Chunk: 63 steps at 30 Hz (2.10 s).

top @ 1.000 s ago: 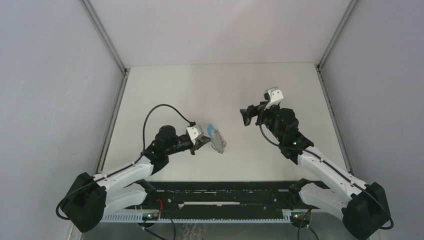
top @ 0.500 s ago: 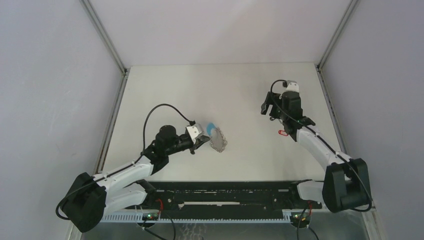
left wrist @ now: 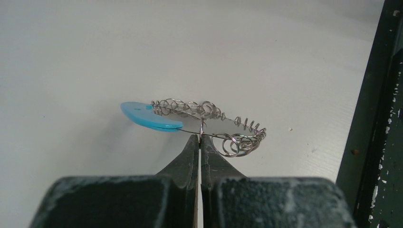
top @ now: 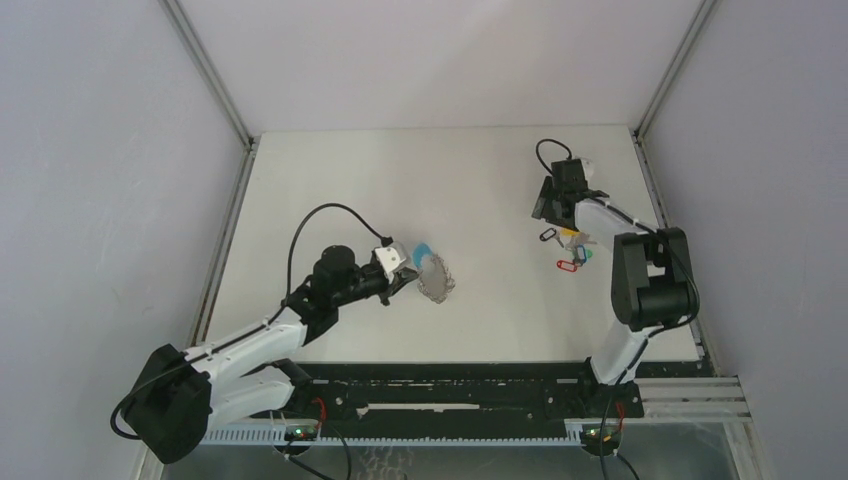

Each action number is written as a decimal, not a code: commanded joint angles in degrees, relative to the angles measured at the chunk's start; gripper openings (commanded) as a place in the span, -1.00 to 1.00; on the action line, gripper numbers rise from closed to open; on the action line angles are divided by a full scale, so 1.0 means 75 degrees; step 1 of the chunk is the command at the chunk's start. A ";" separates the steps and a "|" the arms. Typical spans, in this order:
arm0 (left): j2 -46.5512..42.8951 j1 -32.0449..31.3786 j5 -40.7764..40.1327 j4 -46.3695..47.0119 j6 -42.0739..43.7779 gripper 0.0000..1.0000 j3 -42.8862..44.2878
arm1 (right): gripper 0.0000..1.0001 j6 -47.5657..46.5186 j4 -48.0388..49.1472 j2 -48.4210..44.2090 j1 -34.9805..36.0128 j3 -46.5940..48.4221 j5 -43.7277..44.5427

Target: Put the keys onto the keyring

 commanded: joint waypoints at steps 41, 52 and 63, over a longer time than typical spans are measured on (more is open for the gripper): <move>-0.0036 0.0681 0.1690 -0.0159 0.1110 -1.00 0.0326 | -0.26 -0.1003 -0.2695 0.0395 0.2895 0.0303 -0.0463; 0.0008 0.0690 0.1621 -0.0153 0.1040 -0.99 0.0324 | 0.01 -0.0661 -0.2662 -0.0582 0.3270 0.0060 -0.0079; 0.0036 0.0684 0.1560 -0.0238 0.1017 -0.99 0.0373 | -0.46 -0.1292 -0.2279 -0.0089 0.3435 0.0340 0.0054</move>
